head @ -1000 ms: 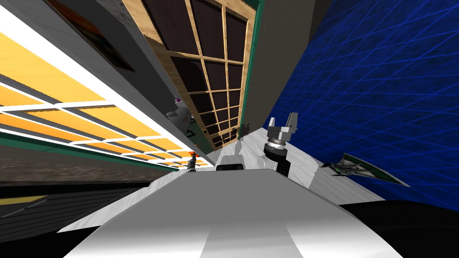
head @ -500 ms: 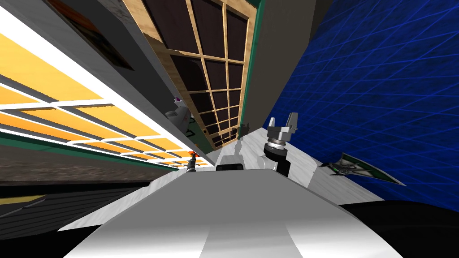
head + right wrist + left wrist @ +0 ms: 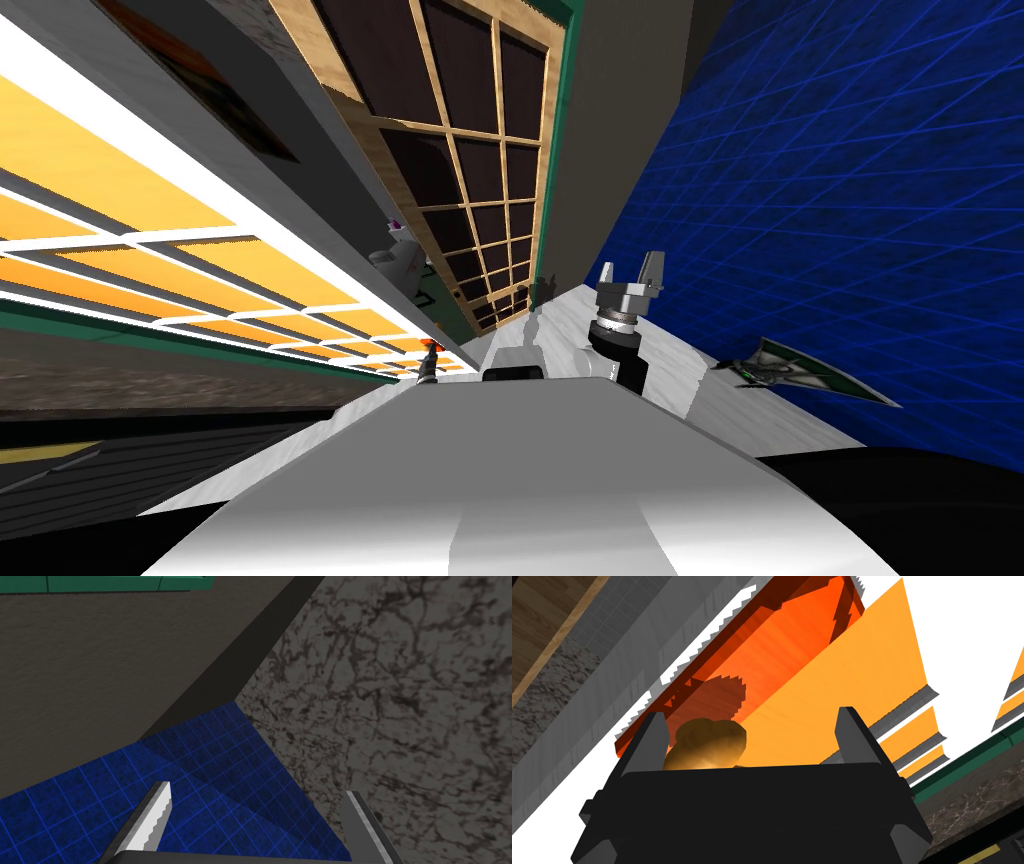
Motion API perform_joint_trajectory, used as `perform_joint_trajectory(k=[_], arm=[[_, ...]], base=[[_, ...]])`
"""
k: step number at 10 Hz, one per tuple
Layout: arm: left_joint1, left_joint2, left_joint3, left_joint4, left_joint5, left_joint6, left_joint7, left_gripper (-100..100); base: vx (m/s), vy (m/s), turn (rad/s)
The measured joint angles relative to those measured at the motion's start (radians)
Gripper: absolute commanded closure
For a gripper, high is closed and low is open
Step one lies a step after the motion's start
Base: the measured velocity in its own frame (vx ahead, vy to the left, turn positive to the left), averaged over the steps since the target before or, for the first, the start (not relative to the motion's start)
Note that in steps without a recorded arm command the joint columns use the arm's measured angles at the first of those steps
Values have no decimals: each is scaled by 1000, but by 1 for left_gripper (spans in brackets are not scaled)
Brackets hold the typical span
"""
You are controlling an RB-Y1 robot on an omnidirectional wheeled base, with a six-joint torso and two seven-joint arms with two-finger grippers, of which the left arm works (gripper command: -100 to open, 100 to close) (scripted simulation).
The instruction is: Pull the door open
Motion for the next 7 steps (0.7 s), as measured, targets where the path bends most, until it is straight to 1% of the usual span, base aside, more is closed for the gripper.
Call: perform_joint_trajectory(k=[1,2,4,5,6,7], arm=[[38,-23,-3,-79,-2,43,1,100],[43,-25,-6,-95,-3,57,1,100],[58,-21,-12,-119,-4,67,12,100],[46,-15,-11,-94,-3,55,13,100],[23,-4,-6,-44,-1,28,13,100],[3,8,-3,-2,1,7,15,100]], base=[[-1,-3,25],[0,0,0],[-7,1,-10],[7,-4,-11],[9,-22,0],[13,2,-1]])
